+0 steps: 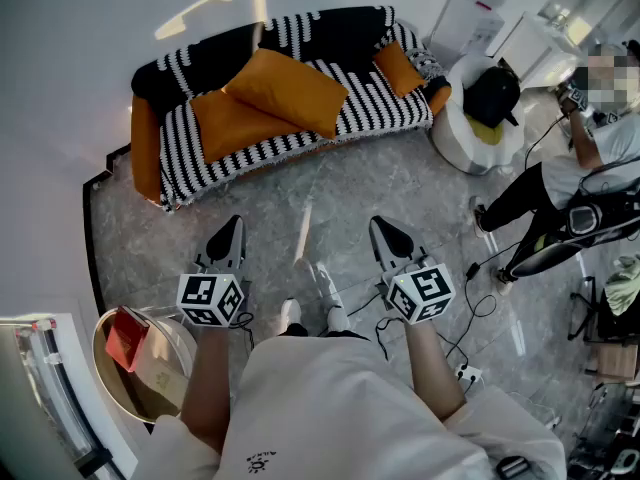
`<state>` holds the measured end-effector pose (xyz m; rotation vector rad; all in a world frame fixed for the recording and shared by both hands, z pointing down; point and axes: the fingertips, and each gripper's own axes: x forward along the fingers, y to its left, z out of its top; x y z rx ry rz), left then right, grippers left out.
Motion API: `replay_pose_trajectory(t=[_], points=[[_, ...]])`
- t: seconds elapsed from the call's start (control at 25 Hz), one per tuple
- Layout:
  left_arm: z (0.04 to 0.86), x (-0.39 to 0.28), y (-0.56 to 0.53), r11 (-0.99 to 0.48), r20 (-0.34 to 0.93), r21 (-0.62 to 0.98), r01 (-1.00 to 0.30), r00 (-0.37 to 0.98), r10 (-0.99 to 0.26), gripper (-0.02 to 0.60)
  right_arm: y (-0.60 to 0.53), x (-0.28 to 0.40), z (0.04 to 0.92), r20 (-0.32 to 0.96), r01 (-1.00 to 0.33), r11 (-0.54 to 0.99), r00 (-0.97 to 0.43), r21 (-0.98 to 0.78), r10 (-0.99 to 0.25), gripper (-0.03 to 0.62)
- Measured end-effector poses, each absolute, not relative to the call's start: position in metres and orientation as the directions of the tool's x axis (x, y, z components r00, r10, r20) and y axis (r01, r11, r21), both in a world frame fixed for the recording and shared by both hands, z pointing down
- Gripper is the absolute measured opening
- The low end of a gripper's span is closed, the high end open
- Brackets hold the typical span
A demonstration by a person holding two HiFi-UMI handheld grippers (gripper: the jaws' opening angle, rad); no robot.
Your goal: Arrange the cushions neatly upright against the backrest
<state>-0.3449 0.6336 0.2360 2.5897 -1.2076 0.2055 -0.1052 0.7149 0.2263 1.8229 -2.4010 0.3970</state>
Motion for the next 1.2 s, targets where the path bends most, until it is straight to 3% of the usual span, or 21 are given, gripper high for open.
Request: replay_pose_trajectory(t=[0.72,1.2], points=[[0.235,-0.401,0.578,-0.658,0.226,0.178,-0.732,0.681,-0.697,0.018,0.674,-0.148,0.222,0.212,-0.962,0.194,-0.234,-0.194,-0.949,0.023],[0.256,-0.433,0.562,-0.64,0.249,0.2,-0.742,0.671,-0.699,0.018,0.641,-0.167,0.229,0.26,-0.967,0.212,-0.243,-0.143,-0.934,0.023]])
